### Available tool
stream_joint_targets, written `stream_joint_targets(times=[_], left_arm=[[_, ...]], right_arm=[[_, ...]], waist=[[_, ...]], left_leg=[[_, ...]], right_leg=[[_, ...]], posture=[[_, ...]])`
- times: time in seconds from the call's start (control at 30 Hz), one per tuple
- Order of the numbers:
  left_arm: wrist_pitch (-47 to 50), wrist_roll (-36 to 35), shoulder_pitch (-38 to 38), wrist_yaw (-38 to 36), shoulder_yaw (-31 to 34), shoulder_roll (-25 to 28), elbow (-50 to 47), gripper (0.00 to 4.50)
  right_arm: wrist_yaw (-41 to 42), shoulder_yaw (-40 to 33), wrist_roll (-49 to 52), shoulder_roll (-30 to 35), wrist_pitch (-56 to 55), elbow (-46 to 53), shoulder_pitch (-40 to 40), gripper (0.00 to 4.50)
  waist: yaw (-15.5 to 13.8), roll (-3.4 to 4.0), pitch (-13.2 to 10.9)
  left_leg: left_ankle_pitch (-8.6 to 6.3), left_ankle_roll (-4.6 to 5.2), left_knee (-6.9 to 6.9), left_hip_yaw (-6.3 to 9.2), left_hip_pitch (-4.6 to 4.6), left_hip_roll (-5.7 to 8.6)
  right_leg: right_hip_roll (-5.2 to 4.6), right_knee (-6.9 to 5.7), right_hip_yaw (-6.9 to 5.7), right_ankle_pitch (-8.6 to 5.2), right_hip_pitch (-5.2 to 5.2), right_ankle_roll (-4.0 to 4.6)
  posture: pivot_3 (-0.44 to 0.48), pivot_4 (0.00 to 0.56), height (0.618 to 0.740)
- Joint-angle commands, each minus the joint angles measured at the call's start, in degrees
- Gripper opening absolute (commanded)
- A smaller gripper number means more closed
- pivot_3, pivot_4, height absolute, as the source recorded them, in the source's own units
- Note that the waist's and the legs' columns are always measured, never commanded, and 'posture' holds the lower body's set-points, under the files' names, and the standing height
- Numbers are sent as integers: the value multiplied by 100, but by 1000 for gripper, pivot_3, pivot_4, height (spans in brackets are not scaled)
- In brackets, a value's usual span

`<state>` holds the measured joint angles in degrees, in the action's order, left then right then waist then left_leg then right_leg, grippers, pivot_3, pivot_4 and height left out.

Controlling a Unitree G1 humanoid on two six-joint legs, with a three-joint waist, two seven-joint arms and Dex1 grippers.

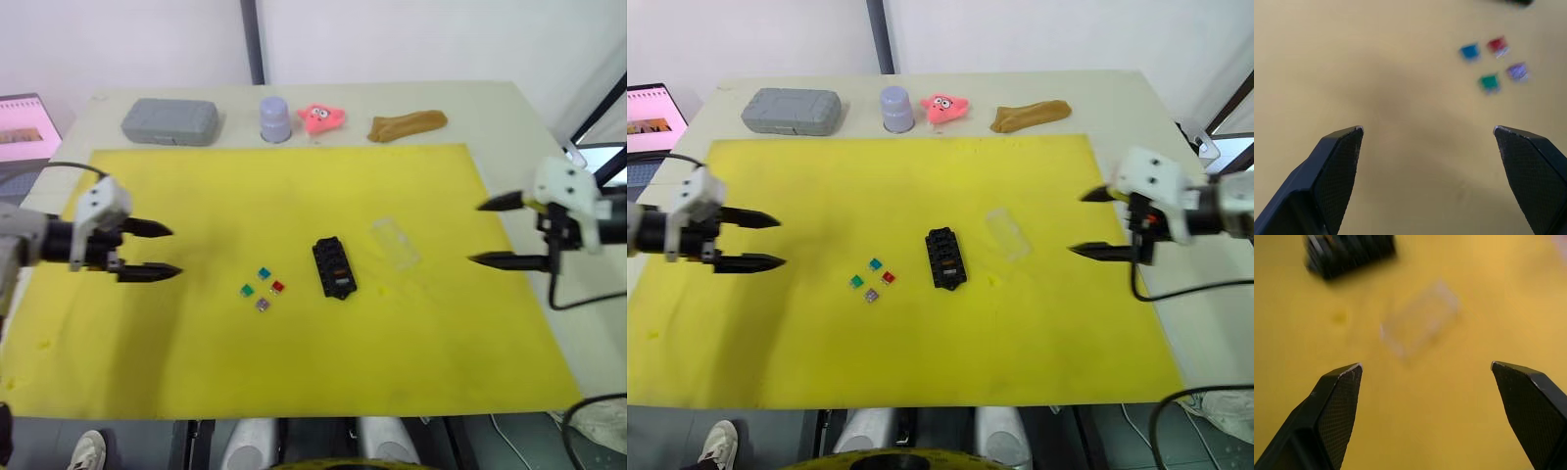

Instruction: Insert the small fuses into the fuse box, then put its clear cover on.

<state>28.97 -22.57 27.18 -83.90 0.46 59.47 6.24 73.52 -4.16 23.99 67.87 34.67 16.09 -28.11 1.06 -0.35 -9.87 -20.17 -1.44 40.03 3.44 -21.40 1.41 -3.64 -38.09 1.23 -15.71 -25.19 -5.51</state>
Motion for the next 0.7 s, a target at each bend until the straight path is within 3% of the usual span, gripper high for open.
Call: stream_joint_targets(times=[0.03, 0.37, 0.7], left_arm=[[524, -206, 196, -115, -316, -269, -111, 4500], [2849, -731, 897, -449, -1089, -877, 761, 4500], [3642, -650, 1317, -610, -1614, -1293, 1778, 4500]], right_arm=[[-177, 420, 316, -358, 419, 749, -479, 4440], [-688, 2146, -224, -1413, 813, 1482, -1317, 4440], [-797, 2724, -663, -1894, 834, 1390, -1664, 4440]], waist=[[1, -1, -1], [-14, -7, -3], [-9, -8, -1]], left_leg=[[0, 0, 0, 1, -3, 0], [2, -3, 4, 4, -7, 6], [23, -41, 5, 6, -5, 9]], right_leg=[[0, 0, 0, 0, -3, 0], [-1, -2, -2, 0, -6, 0], [-2, -5, -3, 0, -6, 0]], posture=[[0, 150, 740], [0, 150, 740], [0, 150, 740]])
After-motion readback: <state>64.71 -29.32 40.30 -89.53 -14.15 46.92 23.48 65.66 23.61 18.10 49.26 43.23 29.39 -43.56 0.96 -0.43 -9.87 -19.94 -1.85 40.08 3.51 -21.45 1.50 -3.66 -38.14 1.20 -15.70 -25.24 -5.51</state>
